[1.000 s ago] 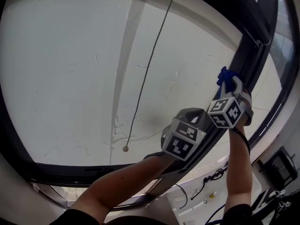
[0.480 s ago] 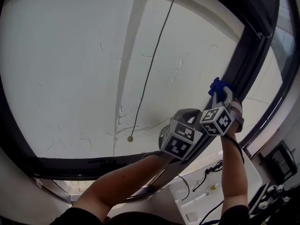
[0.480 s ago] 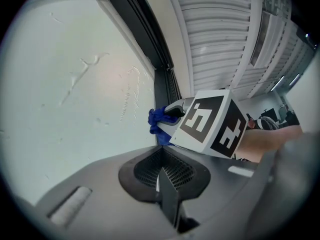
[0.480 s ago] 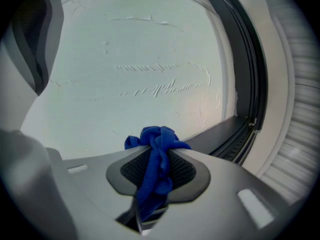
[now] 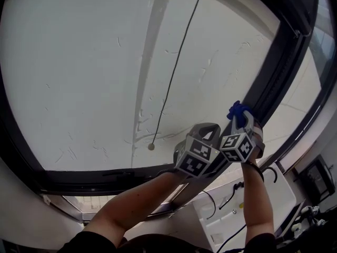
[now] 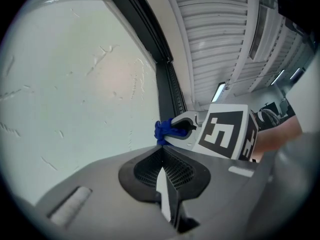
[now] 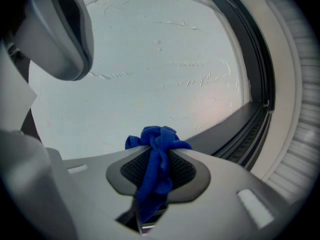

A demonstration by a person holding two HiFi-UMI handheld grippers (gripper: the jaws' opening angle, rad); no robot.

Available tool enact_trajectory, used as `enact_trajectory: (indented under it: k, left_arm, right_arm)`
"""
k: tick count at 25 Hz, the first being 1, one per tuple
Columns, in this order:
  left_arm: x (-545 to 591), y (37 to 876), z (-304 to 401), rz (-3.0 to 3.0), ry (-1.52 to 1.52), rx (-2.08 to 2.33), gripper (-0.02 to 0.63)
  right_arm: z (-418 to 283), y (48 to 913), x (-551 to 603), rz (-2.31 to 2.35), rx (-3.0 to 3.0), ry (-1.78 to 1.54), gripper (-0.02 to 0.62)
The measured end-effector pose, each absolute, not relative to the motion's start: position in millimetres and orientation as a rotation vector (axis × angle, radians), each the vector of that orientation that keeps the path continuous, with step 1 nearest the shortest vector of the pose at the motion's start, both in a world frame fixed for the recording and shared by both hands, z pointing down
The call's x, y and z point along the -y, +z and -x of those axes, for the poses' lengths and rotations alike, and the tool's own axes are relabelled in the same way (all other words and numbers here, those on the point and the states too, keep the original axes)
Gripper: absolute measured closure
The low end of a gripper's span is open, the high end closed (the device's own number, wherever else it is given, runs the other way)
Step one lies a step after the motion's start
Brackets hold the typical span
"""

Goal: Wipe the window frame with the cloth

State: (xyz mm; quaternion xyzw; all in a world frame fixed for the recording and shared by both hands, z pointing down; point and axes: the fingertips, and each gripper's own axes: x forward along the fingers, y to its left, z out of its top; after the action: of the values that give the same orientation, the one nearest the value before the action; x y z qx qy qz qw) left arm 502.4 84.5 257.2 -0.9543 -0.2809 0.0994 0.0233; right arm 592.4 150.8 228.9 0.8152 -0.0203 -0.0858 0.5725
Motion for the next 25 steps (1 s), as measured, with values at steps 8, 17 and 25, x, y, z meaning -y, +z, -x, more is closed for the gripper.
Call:
enact_trajectory:
  k: [8,17,25]
  left_arm:
    - [-71,272,-509,2.951,0.278,0.823,0.614]
    - [-63,291,-510,2.951,0.235,0.808,0.614]
    - [-60,311,-509,2.954,0.178,0.807,0.614]
  right_arm:
    - [-589,284,-149,-2.106,0.211,-0.091,0.495]
    - [-591,350,-152,-2.058,0.217,-0.009,0.495]
    - [-593,395,-152,-2.031,0.207,0.045,0.495]
